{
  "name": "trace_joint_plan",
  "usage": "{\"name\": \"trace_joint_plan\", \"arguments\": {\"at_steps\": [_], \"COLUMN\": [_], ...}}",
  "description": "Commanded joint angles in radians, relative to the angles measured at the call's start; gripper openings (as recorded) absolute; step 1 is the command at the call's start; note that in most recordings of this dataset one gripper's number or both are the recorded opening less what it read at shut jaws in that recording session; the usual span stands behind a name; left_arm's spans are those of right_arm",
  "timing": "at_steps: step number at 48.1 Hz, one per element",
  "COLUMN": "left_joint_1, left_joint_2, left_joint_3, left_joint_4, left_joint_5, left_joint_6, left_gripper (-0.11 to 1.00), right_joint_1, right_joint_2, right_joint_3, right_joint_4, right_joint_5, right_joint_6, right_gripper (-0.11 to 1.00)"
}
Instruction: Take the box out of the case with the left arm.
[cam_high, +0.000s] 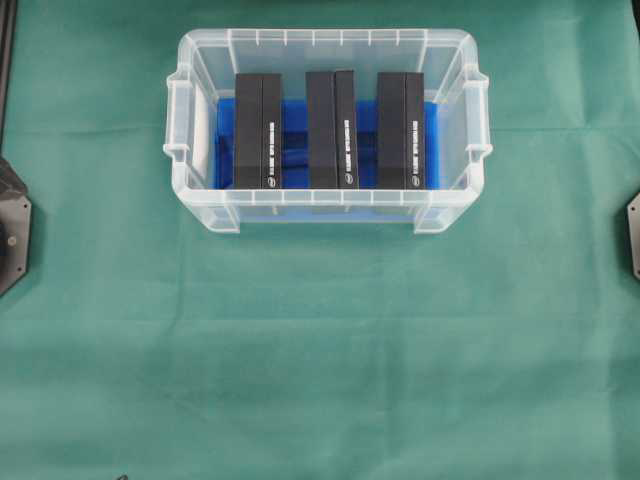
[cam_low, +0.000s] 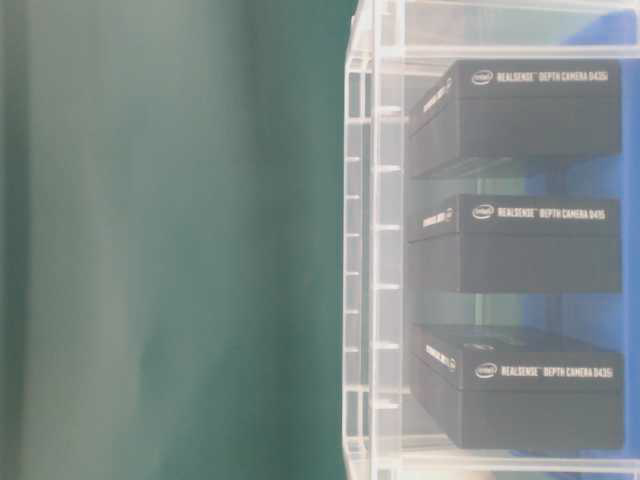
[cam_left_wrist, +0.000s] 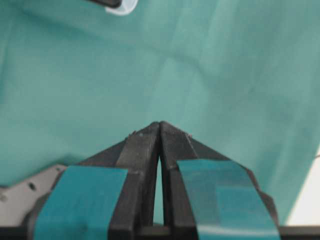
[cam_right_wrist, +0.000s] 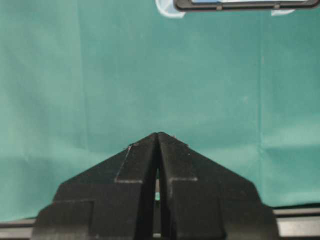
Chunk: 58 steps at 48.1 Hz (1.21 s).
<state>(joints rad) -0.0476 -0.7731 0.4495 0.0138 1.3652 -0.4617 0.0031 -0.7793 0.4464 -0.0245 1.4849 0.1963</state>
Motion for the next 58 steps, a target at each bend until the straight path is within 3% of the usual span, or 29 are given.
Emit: {"name": "trace_joint_plan", "arguments": {"at_steps": [1,15,19,33,41,45,52,58], "left_joint_1": [-0.006,-0.005,-0.005,0.028,0.107,0.179,0.322,0.433], "left_joint_2": [0.015,0.071,0.071,0.066,0.077,0.087,0.101,0.12], "left_joint_3": [-0.034,-0.049,-0.049,-0.048,-0.044,-0.048,-0.055,-0.063], "left_joint_4": [0.0,0.008,0.011,0.012,0.034,0.034,0.023,0.009], "left_joint_5": [0.008,0.106,0.127,0.114,0.12,0.121,0.121,0.138], "left_joint_6": [-0.117,-0.904,-1.012,-1.022,-0.997,-0.94,-0.782,-0.701], "left_gripper": [0.02,0.02,0.02,0.02,0.02,0.02,0.02,0.02], "right_joint_1": [0.002,0.002,0.002,0.002,0.002,0.002,0.002,0.002], "right_joint_2": [0.005,0.006,0.008,0.021,0.021,0.021,0.021,0.021], "right_joint_3": [-0.025,-0.025,-0.023,-0.025,-0.025,-0.025,-0.025,-0.025], "right_joint_4": [-0.003,-0.003,-0.003,-0.003,-0.005,-0.003,-0.003,-0.005], "right_joint_5": [0.002,0.006,0.006,0.008,0.008,0.008,0.011,0.026], "right_joint_6": [0.003,0.005,0.005,0.006,0.008,0.008,0.008,0.008], "right_gripper": [0.0,0.0,0.0,0.0,0.0,0.0,0.0,0.0]}}
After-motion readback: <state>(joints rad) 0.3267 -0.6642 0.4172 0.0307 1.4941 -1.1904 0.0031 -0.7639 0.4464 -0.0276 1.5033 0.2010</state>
